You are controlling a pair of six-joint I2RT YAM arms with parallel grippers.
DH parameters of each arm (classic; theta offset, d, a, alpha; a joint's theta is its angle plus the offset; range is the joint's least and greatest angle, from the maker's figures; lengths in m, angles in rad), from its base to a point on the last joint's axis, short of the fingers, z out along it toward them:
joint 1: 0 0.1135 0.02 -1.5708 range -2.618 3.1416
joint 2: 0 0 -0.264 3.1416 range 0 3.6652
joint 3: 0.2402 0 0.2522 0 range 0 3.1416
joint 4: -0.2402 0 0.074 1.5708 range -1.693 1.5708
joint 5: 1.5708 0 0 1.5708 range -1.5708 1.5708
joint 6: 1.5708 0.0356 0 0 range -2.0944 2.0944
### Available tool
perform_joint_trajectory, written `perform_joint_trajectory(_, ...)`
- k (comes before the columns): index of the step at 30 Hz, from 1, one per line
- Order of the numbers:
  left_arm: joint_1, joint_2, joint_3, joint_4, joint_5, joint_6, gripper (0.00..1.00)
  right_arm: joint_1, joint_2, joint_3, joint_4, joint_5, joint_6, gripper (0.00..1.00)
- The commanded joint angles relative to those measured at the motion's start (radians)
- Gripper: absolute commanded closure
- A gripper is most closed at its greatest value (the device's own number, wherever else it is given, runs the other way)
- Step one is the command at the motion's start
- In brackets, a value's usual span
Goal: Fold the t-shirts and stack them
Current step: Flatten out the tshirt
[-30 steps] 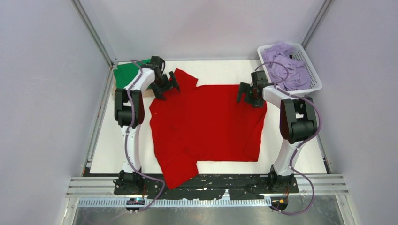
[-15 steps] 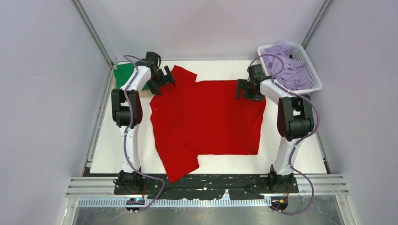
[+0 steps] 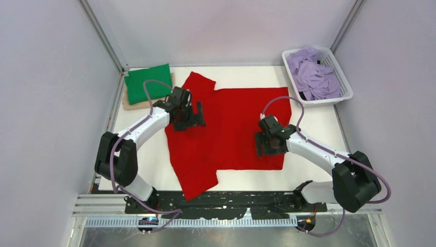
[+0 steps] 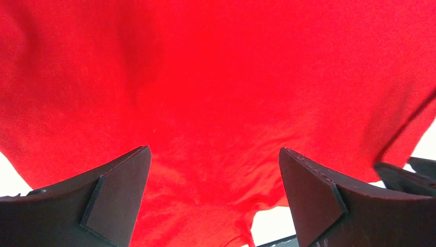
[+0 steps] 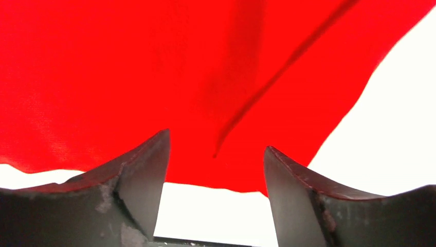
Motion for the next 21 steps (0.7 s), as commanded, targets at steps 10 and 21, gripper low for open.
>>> perform_joint_trajectory(10, -0.006, -0.021, -0.289, 0.195, 0.008, -0.062, 0.0, -0.017, -0.001, -0.112, -0.002, 0.026, 0.121, 0.64)
perform_joint_trajectory(21, 0.024, 0.033, -0.26, 0.17, -0.051, -0.07, 0.0, -0.287, -0.219, -0.185, -0.105, 0.1, 0.154, 0.95)
